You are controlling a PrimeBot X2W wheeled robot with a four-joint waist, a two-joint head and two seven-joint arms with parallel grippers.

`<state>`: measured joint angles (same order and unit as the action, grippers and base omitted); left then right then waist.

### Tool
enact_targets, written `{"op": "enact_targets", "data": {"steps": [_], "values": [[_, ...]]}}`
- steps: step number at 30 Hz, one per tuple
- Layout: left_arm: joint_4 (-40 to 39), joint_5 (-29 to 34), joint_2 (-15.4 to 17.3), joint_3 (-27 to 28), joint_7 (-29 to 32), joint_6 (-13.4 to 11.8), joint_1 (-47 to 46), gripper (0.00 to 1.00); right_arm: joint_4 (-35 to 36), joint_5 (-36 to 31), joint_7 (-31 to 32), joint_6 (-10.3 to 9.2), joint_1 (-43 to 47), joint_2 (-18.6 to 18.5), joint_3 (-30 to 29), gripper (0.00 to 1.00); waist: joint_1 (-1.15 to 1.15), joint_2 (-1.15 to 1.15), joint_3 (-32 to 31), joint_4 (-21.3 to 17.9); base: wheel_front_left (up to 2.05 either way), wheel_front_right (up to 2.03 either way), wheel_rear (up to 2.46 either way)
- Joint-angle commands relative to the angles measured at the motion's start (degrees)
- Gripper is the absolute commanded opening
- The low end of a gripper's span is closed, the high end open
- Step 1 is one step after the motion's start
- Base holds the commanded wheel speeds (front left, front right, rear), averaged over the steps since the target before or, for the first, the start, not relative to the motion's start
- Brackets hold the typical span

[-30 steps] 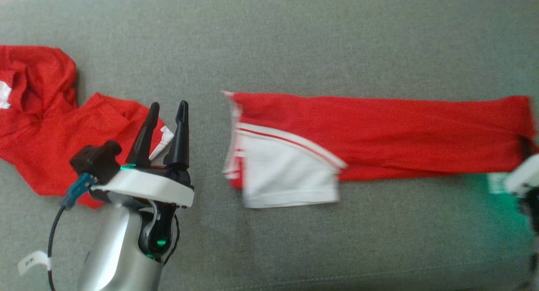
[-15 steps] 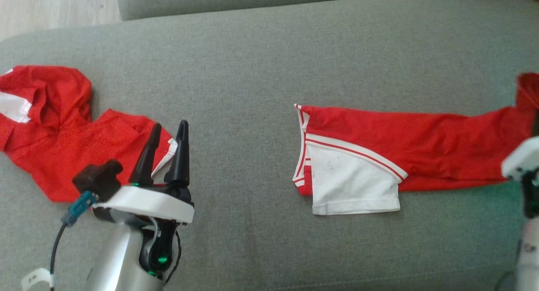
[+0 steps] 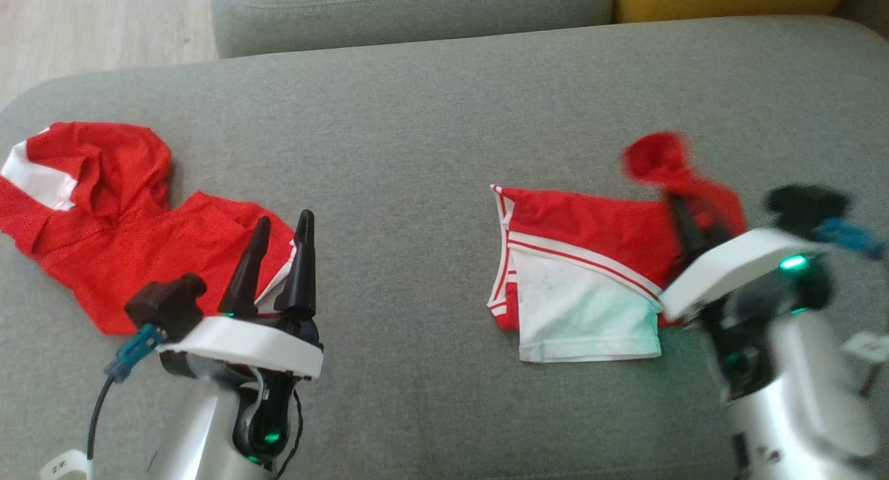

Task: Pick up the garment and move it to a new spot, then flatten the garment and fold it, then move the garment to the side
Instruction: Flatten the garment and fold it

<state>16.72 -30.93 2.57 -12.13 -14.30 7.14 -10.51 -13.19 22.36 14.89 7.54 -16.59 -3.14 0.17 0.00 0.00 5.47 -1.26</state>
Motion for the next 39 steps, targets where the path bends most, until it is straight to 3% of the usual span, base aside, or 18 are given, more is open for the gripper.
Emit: {"op": "enact_targets", "data": {"steps": [1, 6, 11, 12, 17, 24, 28, 33, 36, 39], "values": [[-1.66, -0.47, 0.32, 1.5, -0.7, 0.35, -0.81, 1.0, 1.63, 1.83, -1.41, -0.05, -0.96, 0.24, 3.83, 0.0, 0.0, 0.0, -0.11, 0.36, 0.0, 0.0, 0.0], [-1.56, -0.76, 0.32, 1.17, -0.7, 0.27, -0.65, 1.0, -1.54, 4.72, -6.05, -0.05, -0.81, 0.25, 12.42, 0.0, 0.0, 0.0, 0.04, 1.22, 0.0, 0.0, 0.0], [-0.9, -1.1, 0.32, 0.11, -0.7, 0.27, -0.56, 1.0, -7.45, 5.9, -9.81, -0.05, -2.08, 0.25, 16.94, 0.0, 0.0, 0.0, 0.47, 2.49, 0.0, 0.0, 0.0], [-0.72, -1.31, 0.32, -0.16, -0.7, 0.25, -0.65, 1.0, -10.01, 5.7, -11.55, -0.05, -2.76, 0.25, 16.91, 1.0, 0.0, 0.0, 0.76, 3.05, 0.0, 0.0, 0.0], [-0.36, -1.42, 0.31, -0.05, -0.7, 0.2, -0.61, 1.0, -12.21, 8.34, -13.84, -0.05, -3.85, 0.25, 20.61, 1.0, 0.0, 0.0, 1.06, 3.6, 0.0, 0.0, 0.0], [-0.07, -1.59, 0.31, 0.31, -0.7, 0.07, -0.33, 1.0, -10.33, 20.05, -13.27, -0.05, -4.14, 0.25, 30.66, 1.0, 0.0, 0.0, 1.0, 3.28, 0.0, 0.0, 0.0], [-0.08, -1.85, 0.31, 0.22, -0.7, -0.07, -0.24, 1.0, -9.64, 24.26, -14.65, -0.05, -5.48, 0.26, 31.3, 1.0, 0.0, 0.0, 0.51, 2.5, 0.0, 0.0, 0.0], [-0.45, -1.68, 0.31, 0.35, -0.7, -0.15, -0.11, 1.0, -11.04, 18.78, -16.96, -0.05, -9.25, 0.26, 25.34, 1.0, 0.0, 0.0, -0.05, 1.18, 0.0, 0.0, 0.0], [-1.25, -1.63, 0.31, 0.57, -0.7, -0.16, -0.25, 1.0, -11.54, 10.51, -17.64, -0.05, -10.83, 0.09, 18.6, 1.0, 0.0, 0.0, -0.19, 0.39, 0.0, 0.0, 0.0], [-2.28, -1.84, 0.31, 0.68, -0.7, -0.16, -0.39, 1.0, -9.91, 0.09, -18.77, -0.05, -10.86, -2.71, 13.84, 1.0, 0.0, 0.0, -0.24, -0.33, 0.0, 0.0, 0.0]]}}
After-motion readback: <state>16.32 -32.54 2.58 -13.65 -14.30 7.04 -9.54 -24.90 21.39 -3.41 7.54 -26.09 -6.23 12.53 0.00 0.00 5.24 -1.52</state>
